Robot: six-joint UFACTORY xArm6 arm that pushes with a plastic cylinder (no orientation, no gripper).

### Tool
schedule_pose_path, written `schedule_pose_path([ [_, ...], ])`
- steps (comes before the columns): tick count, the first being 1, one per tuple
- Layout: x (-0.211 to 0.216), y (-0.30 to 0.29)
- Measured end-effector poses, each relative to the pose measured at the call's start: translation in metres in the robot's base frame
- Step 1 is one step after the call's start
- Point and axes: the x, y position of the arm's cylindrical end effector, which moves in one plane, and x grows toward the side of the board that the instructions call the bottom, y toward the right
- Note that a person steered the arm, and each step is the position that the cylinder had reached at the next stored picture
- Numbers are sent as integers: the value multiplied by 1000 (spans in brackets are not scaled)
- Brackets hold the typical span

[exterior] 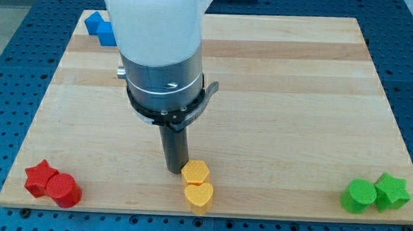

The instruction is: Slide the green star along with green circle a bit left

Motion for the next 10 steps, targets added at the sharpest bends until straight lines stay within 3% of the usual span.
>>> schedule_pose_path([
  [1, 11, 0],
  [2, -23, 11],
  [3, -70, 83],
  [5, -57, 293],
  [7, -39, 350],
  [10, 19, 360],
])
